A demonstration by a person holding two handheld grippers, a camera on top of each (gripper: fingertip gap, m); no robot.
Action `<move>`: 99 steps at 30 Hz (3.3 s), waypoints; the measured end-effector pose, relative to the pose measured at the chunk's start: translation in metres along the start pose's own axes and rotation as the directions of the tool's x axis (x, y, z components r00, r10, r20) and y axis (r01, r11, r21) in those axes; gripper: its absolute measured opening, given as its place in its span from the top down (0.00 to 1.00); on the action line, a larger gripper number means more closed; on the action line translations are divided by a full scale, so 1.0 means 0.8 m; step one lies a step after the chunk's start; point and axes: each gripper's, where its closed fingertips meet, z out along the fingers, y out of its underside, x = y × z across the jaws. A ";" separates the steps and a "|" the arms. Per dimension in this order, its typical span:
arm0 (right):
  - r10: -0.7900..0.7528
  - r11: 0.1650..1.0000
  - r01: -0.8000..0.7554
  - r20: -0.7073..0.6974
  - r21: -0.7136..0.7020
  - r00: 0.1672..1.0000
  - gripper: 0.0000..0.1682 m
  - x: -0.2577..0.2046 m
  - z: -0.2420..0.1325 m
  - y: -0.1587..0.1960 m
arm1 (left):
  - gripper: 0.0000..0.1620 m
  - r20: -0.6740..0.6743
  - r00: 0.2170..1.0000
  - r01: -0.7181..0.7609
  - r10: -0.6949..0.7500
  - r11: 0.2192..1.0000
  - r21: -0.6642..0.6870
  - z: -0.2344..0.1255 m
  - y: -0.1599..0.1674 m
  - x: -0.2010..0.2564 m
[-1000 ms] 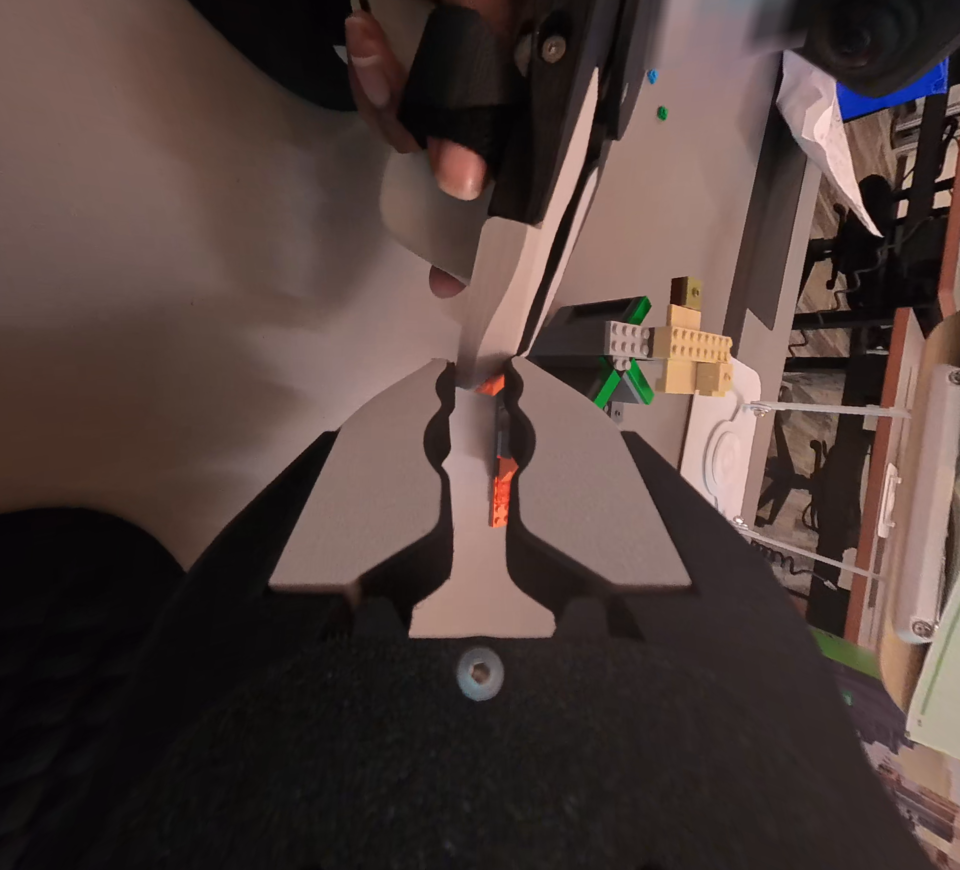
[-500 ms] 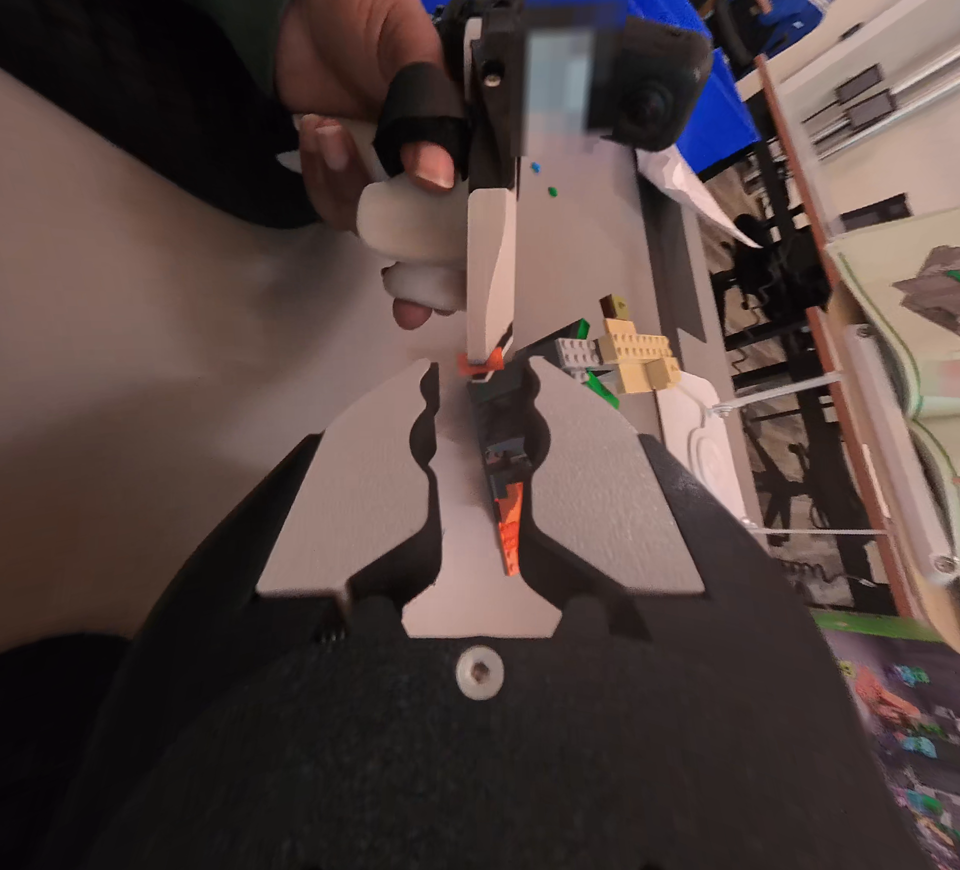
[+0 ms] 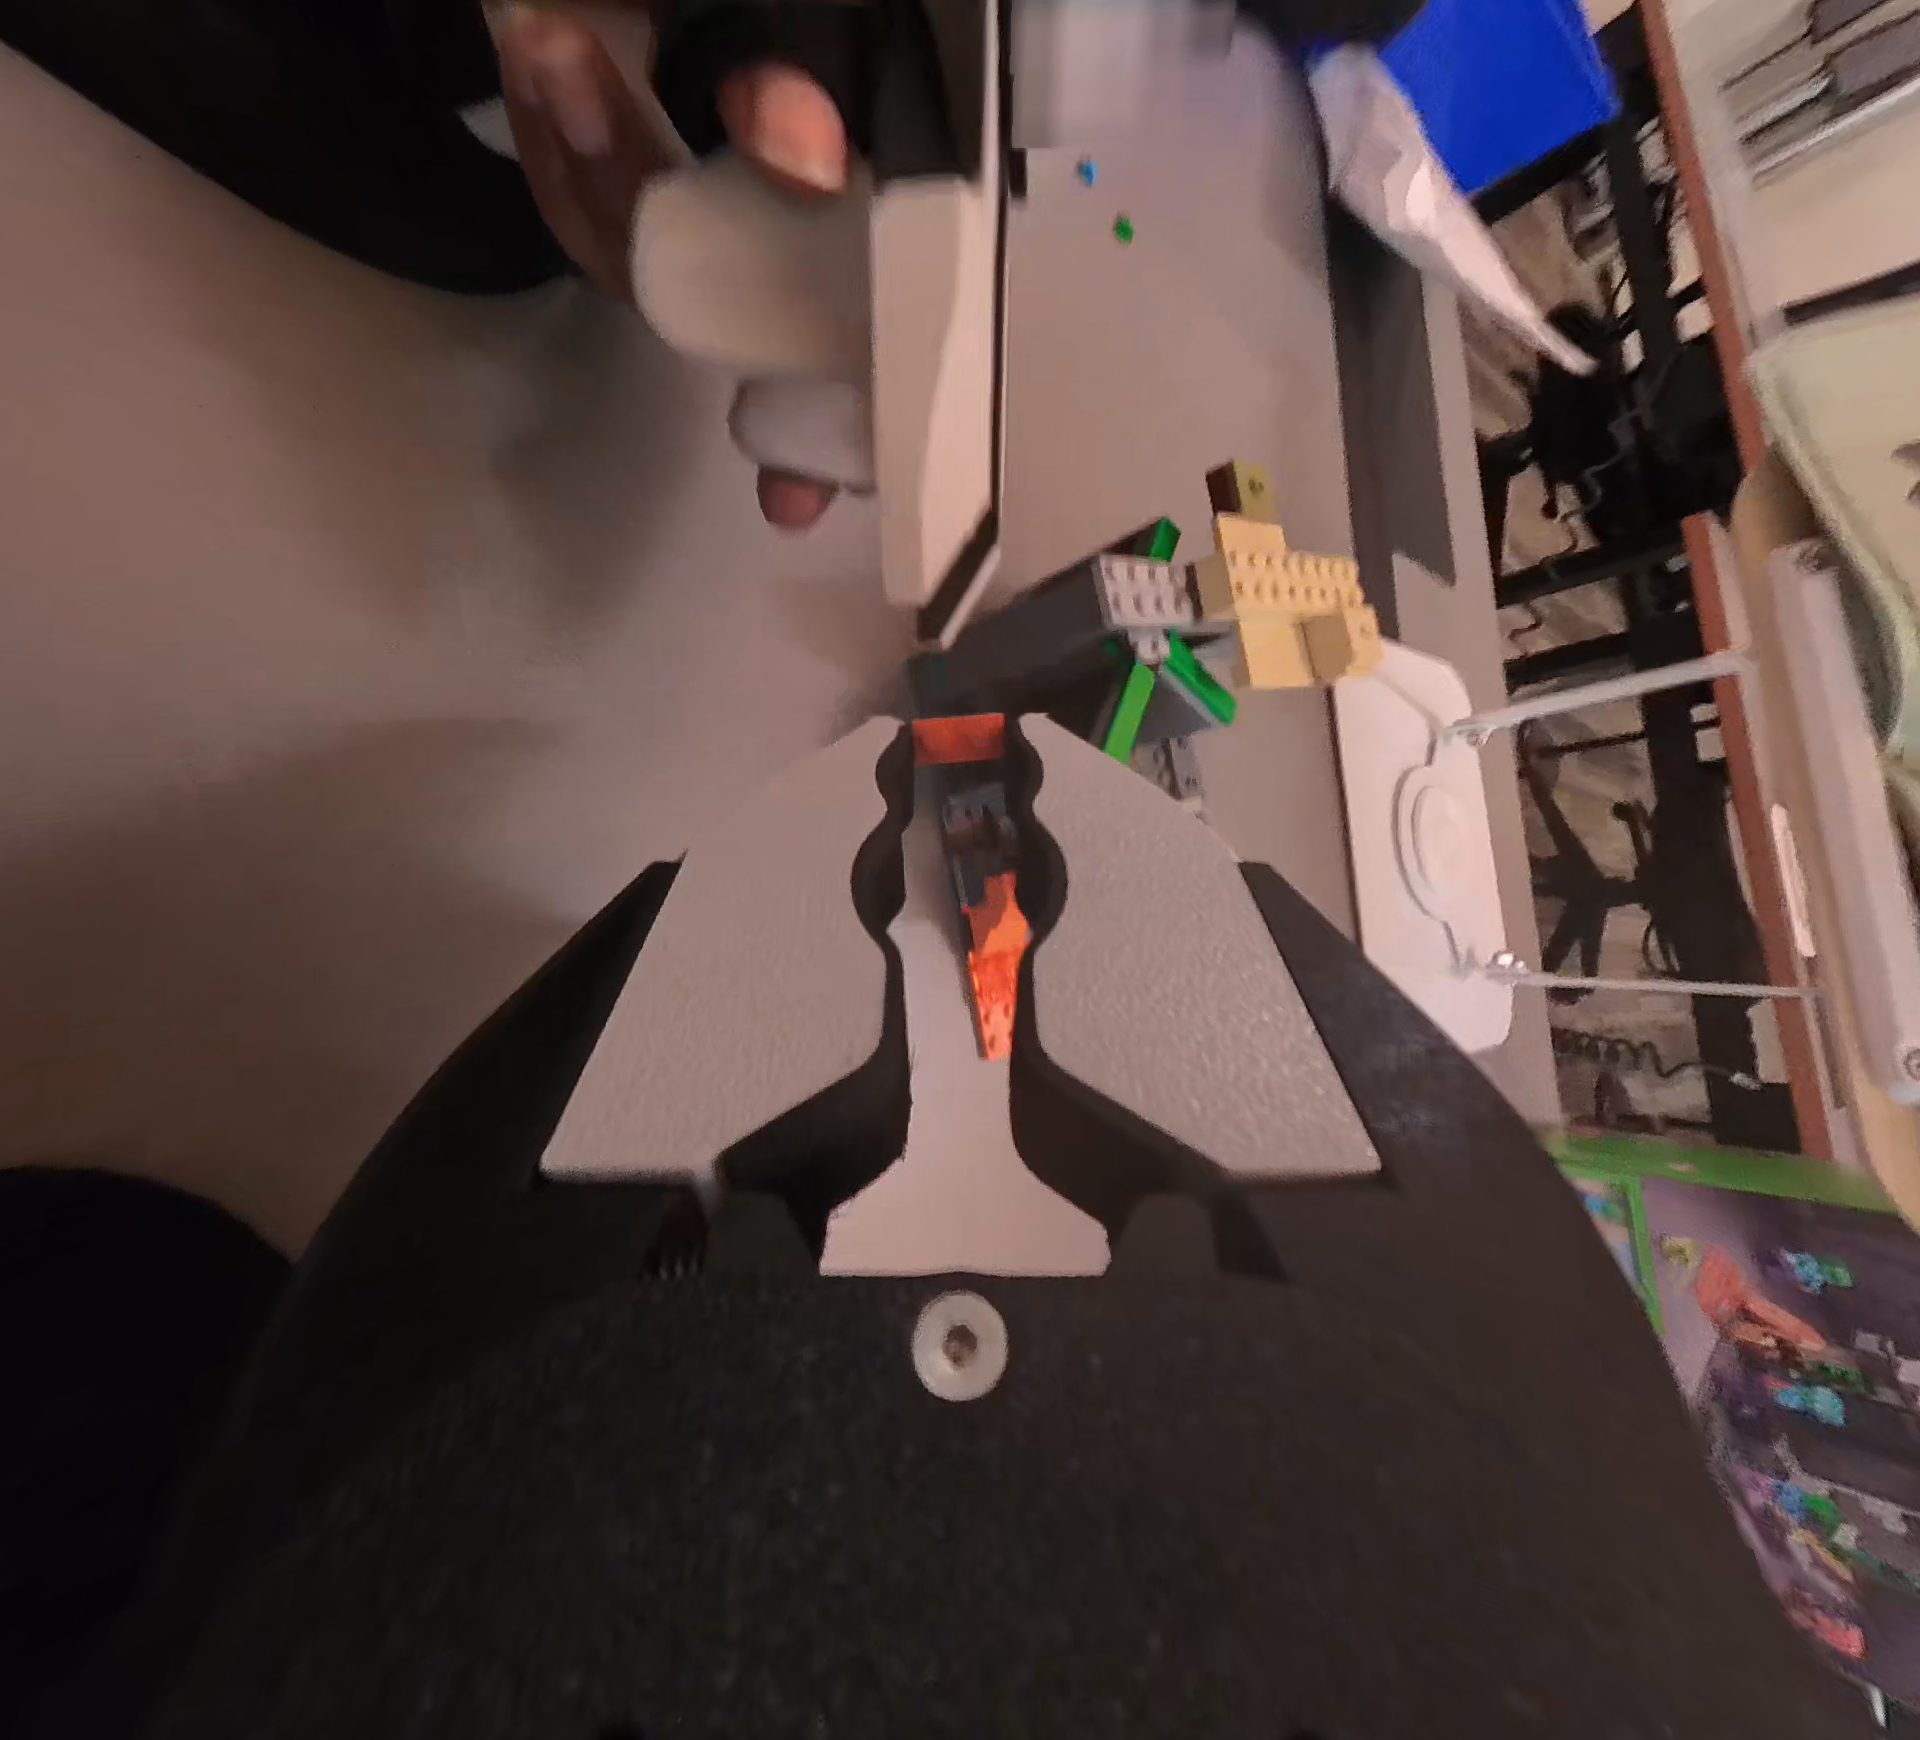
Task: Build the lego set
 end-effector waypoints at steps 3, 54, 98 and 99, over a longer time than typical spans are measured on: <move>0.021 0.997 -0.018 0.037 -0.079 0.999 0.90 0.013 0.022 0.036 | 0.89 0.016 1.000 -0.026 0.026 1.000 0.004 -0.003 -0.001 -0.001; 0.250 0.952 -0.238 0.034 -0.193 0.968 0.90 -0.012 0.064 0.072 | 0.89 0.026 0.994 -0.101 0.102 0.994 -0.043 -0.006 0.014 -0.002; 0.386 0.922 -0.386 -0.024 0.005 0.922 0.95 0.012 -0.002 0.093 | 0.94 0.244 0.293 -0.277 0.925 0.326 -0.904 0.024 -0.029 -0.092; 0.386 0.922 -0.386 -0.016 0.008 0.922 0.95 0.012 -0.002 0.094 | 0.96 0.236 0.296 -0.278 0.926 0.320 -0.906 0.025 -0.032 -0.090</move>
